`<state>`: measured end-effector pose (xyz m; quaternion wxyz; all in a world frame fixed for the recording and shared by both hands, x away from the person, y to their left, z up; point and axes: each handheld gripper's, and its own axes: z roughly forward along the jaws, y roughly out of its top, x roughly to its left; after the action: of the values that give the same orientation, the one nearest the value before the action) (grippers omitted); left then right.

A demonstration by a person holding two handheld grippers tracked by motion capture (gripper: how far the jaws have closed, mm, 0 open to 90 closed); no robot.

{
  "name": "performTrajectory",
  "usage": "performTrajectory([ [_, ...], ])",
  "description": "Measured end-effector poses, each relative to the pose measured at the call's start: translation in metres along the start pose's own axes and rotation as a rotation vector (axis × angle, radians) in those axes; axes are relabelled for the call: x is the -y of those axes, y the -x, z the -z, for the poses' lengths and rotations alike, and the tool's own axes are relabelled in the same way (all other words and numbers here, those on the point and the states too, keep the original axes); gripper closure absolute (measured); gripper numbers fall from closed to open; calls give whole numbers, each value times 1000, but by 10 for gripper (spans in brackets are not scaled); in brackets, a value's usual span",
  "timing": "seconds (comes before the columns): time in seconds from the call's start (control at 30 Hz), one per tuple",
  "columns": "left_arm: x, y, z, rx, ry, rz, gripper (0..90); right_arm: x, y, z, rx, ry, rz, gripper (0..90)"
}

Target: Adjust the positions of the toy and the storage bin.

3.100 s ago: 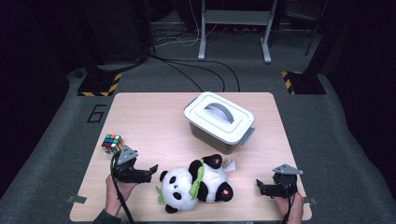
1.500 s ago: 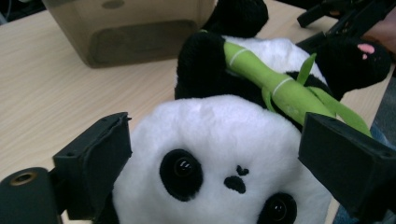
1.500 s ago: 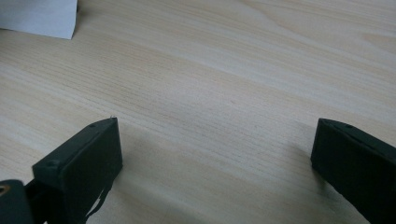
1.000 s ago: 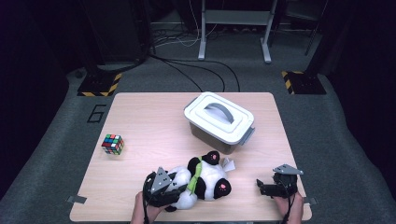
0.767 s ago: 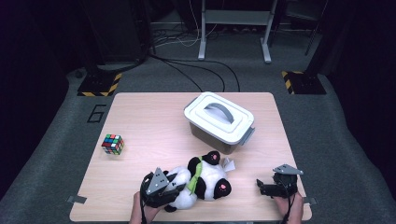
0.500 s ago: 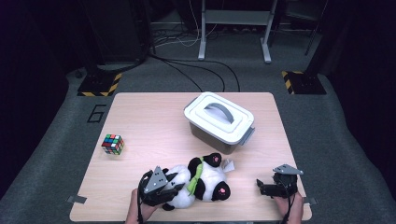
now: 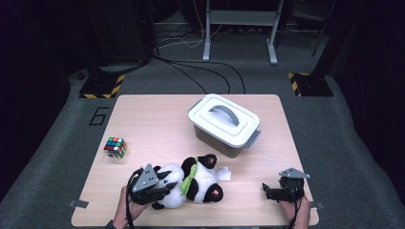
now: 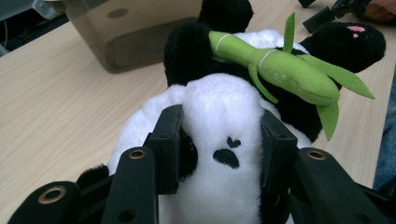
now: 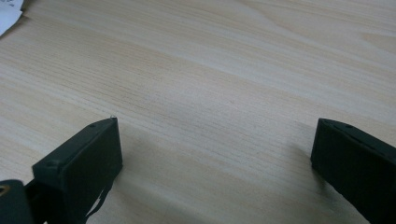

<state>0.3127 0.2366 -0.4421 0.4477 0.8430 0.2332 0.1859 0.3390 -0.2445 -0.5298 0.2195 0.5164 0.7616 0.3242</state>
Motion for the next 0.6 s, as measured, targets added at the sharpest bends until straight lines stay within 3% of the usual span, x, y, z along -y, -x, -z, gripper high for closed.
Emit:
performTrajectory([
  [0.4,6,-40,12,26,-23,-8,575,0,0,0,0,0,0,14],
  [0.6,5,-51,15,27,-43,-23,574,0,0,0,0,0,1,14],
])
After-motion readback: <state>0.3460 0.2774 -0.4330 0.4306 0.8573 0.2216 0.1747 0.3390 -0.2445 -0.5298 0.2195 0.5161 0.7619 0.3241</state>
